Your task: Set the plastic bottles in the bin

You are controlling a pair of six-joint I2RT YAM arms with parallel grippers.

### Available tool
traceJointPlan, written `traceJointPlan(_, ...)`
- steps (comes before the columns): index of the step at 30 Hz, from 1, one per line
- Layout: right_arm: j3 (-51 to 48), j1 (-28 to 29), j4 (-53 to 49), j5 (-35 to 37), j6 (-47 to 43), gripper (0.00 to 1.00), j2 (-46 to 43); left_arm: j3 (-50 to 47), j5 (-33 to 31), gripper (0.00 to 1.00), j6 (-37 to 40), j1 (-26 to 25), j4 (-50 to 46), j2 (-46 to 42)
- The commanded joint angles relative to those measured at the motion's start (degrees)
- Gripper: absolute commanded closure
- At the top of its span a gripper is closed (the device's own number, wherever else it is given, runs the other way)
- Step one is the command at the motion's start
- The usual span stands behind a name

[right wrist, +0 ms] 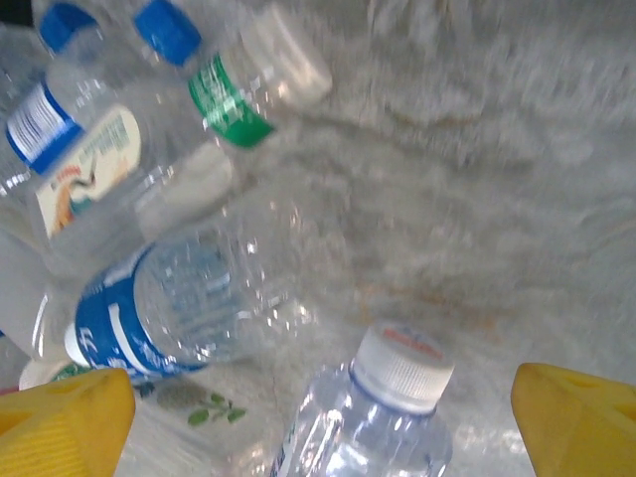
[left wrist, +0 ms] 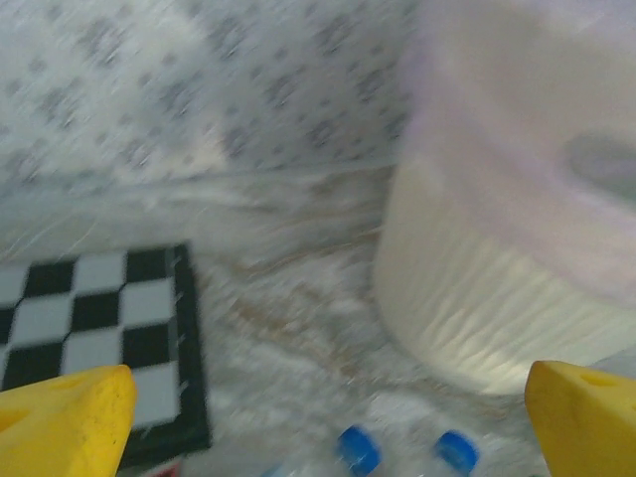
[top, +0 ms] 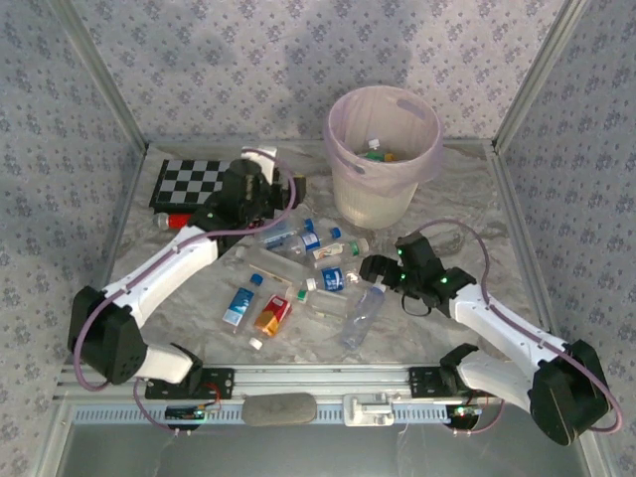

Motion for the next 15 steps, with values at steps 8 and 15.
traceJointPlan(8,-1.44,8.09,-0.12,-1.69,8.71,0.02,6.67,-18.8,-7.79,0.0,-10.95,5.34,-2.46,-10.38)
traceJointPlan(15,-1.09,8.94,-1.3,-0.33,11.28,0.06,10.95,-25.12,-9.99,0.0,-15.37,5.42,-2.53,-13.9)
